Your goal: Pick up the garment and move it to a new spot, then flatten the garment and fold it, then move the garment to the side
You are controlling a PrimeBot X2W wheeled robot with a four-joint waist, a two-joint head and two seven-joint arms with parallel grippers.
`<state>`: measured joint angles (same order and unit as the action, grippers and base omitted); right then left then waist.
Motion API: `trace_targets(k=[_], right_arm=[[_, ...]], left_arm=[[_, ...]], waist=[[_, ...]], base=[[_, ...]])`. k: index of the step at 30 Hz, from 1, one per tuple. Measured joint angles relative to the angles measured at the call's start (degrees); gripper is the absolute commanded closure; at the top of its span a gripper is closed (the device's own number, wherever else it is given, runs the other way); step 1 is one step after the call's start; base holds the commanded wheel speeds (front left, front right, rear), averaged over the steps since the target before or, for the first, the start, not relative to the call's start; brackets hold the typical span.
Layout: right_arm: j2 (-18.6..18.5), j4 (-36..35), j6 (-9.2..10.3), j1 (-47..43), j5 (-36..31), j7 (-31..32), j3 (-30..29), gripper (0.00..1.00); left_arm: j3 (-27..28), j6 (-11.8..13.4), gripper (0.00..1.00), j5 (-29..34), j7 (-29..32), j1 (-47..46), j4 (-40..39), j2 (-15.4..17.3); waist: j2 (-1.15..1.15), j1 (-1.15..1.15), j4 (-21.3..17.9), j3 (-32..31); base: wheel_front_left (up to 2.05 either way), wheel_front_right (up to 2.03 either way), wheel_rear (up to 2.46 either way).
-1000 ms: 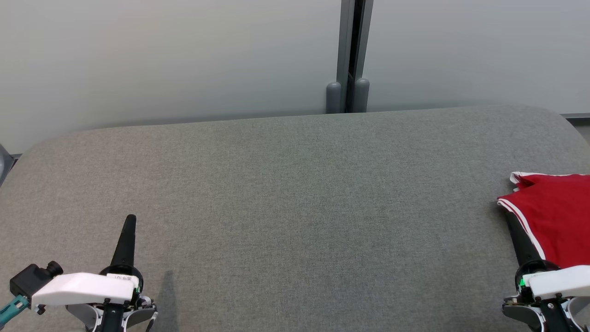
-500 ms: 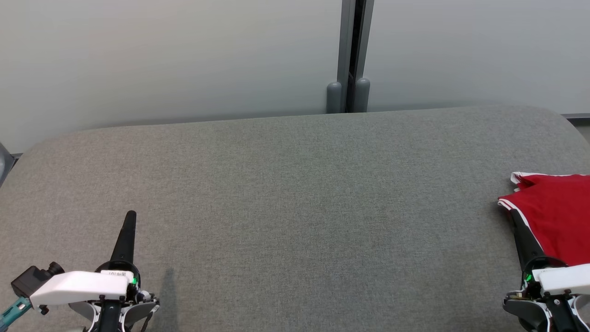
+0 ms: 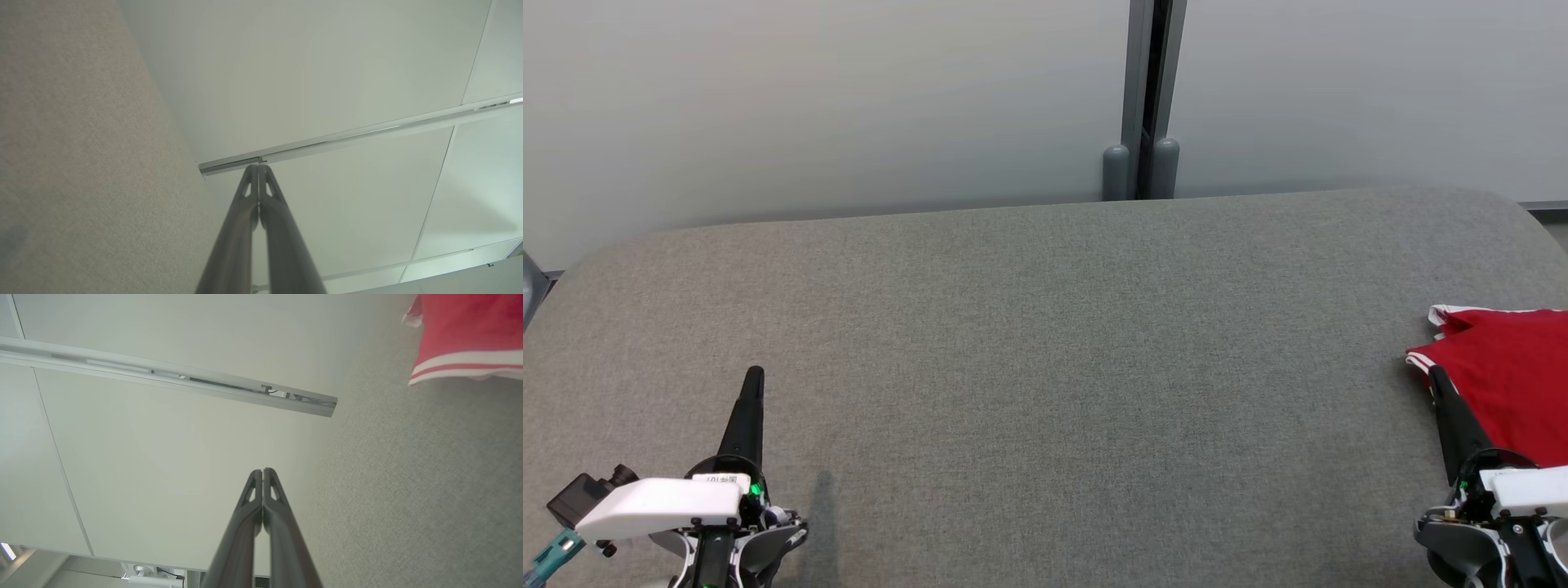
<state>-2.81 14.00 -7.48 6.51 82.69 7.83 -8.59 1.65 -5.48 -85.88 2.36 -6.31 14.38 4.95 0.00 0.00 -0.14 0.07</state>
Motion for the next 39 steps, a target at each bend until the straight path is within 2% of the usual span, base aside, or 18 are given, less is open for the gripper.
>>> trace_targets(k=[23,39], right_arm=[[0.1,1.8,0.0,1.2,8.8,0.8,-0.6,1.0],[0.1,1.9,0.0,1.2,8.9,0.8,-0.6,1.0]], left_arm=[[2.2,-2.0,1.0,-6.9,1.7,-1.2,1.4,-2.0],[2.2,-2.0,1.0,-6.9,1.7,-1.2,1.4,-2.1]], waist=[[0.0,0.0,0.1,0.0],[0.0,0.0,0.1,0.0]], base=[[0.0,0.0,0.0],[0.0,0.0,0.0]])
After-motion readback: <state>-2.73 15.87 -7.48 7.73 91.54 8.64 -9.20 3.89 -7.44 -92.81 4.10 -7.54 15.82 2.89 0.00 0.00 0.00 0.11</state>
